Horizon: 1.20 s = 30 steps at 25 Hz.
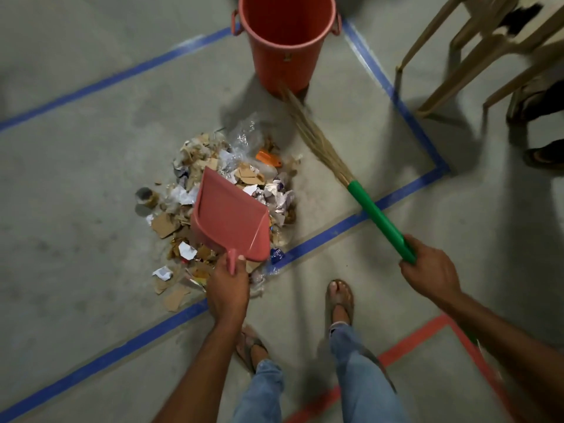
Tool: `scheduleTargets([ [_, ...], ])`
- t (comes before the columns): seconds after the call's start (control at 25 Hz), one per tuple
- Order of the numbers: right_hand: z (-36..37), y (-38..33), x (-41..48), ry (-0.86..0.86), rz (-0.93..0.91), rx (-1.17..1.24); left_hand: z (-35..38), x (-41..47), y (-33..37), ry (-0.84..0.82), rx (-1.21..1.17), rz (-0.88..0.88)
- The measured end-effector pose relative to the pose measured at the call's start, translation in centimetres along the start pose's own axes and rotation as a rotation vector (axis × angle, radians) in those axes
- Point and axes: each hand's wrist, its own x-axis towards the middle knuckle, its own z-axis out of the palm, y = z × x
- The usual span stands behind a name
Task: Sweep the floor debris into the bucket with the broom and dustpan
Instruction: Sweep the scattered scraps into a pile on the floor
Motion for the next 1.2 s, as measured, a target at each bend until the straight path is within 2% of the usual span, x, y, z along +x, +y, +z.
scheduleTargets([
  [0.12, -1.4, -5.0, 10.8, -0.087, -0.110, -0.107, 1.4, 0.2, 0.6, 0.068, -0.023, -0.018],
  [0.2, -2.0, -8.8, 16.2, -0.174, -0.199, -0.267, 2.9, 0.2, 0.8, 0.129, -0.032, -0.044],
  [0.32, -2.5, -10.8, 17.9, -0.261, -0.386, -0.449, 5.7, 0.1, 1.0, 0.194, -0.074, -0.128],
  [0.4, -3.2, -8.0, 16.1, -0.248, -0.464, -0.438, 7.6, -0.9, 2.1, 0.205, -0.111, -0.177],
  [0.6, -5.9, 4.8, 10.8, -0.136, -0.265, -0.349, 10.4, -3.5, 5.3, 0.170, -0.157, -0.179],
  [0.72, -7.8, 9.3, 10.7, -0.102, -0.137, -0.287, 11.0, -4.5, 6.8, 0.176, -0.200, -0.154],
  [1.04, -12.0, 11.9, 17.9, -0.059, 0.094, 0.088, 15.0, -5.9, 11.3, 0.140, -0.330, -0.098],
  [1.2, -14.0, 9.8, 29.6, -0.044, 0.119, -0.051, 19.4, -4.9, 12.3, 0.158, -0.336, -0.164],
])
